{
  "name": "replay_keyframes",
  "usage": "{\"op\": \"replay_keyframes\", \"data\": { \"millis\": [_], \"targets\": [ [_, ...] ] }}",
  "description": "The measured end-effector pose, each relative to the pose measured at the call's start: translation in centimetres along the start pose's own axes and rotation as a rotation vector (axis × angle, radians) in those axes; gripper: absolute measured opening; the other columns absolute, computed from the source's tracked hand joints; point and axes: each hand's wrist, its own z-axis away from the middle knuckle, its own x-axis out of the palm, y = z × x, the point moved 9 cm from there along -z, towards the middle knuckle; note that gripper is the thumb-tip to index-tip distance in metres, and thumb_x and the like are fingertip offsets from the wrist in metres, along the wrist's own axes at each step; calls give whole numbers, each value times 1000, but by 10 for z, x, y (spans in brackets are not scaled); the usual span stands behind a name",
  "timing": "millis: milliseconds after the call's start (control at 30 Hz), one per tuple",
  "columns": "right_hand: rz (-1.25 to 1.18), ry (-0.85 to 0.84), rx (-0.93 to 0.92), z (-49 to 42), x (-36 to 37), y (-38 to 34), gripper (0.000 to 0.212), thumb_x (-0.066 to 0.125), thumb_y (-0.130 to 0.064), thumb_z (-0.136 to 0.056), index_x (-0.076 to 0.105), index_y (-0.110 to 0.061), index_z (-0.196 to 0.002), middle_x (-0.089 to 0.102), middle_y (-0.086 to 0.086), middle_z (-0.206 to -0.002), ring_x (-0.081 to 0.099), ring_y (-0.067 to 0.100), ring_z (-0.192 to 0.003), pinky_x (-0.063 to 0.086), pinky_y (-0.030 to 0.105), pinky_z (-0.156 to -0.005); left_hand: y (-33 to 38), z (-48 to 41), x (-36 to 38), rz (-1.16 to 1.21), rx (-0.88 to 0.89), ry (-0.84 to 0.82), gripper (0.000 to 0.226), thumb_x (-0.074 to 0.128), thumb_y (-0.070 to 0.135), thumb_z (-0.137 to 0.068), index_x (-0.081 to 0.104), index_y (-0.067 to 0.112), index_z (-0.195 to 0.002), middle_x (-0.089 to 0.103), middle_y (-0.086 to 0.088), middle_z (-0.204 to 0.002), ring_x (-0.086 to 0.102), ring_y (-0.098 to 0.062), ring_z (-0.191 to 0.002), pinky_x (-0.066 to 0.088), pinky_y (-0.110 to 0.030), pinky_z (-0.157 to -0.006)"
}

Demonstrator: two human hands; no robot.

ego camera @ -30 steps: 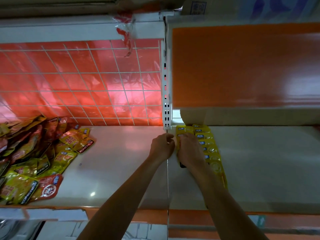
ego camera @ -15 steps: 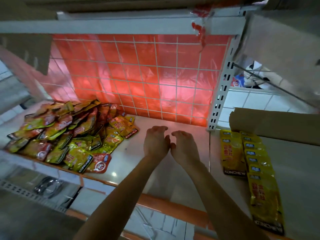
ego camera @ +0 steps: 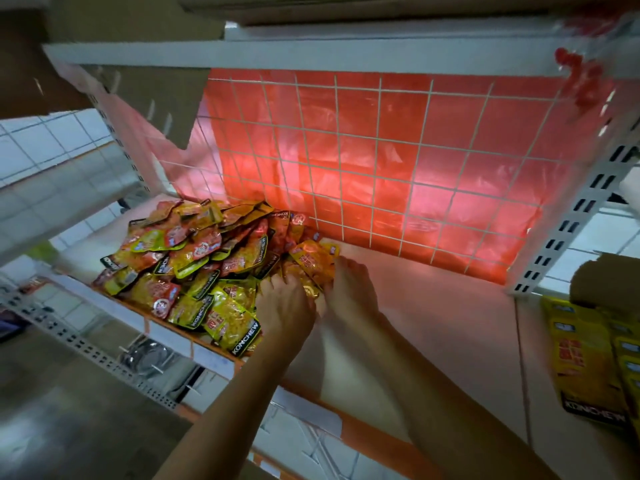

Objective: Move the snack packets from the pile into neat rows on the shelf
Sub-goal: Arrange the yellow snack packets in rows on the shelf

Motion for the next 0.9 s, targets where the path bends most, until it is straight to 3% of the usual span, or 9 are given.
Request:
{"op": "replay_keyframes", "data": {
  "millis": [233, 467, 600, 767, 900],
  "targets": [
    [84, -58, 70, -18, 19, -6, 55, 55, -37, -92, 39, -7, -135, 53, 15, -127, 47, 33, -116, 41, 39, -89, -24, -10, 18, -136, 74, -36, 66, 41, 77, -80, 57, 16, -102, 56, -2, -96, 49, -21, -95, 38, -32, -78],
    [16, -16, 206, -10, 6, 13, 56, 66, -33, -86, 42, -4, -128, 45, 15, -126, 47, 35, -118, 43, 40, -91, -11, -13, 13, -42, 184, -62, 68, 50, 77, -75, 59, 16, -103, 61, -5, -106, 52, -21, -98, 38, -33, -88],
    [-154, -19, 334, 9, -6, 37, 52, 67, -24, -85, 41, -3, -124, 54, 17, -123, 54, 37, -114, 44, 38, -86, 8, -10, 12, 48, 235, -56, 73, 56, 76, -72, 59, 14, -111, 58, -9, -112, 50, -28, -104, 37, -35, -85],
    [-399, 113, 488, 51, -39, 73, 32, 61, -18, -85, 50, -7, -113, 64, 17, -113, 59, 35, -106, 44, 35, -80, 46, -1, 5, 357, 308, -69, 64, 70, 58, -72, 57, 11, -113, 50, -11, -119, 57, -32, -101, 46, -39, -79],
    [-506, 288, 560, 88, -77, 102, 33, 61, -13, -84, 53, -12, -116, 64, 7, -105, 58, 26, -95, 39, 26, -72, 76, 9, -10, 684, 313, -37, 50, 72, 52, -74, 64, 14, -104, 53, -4, -104, 57, -24, -88, 47, -32, -77]
  ]
}}
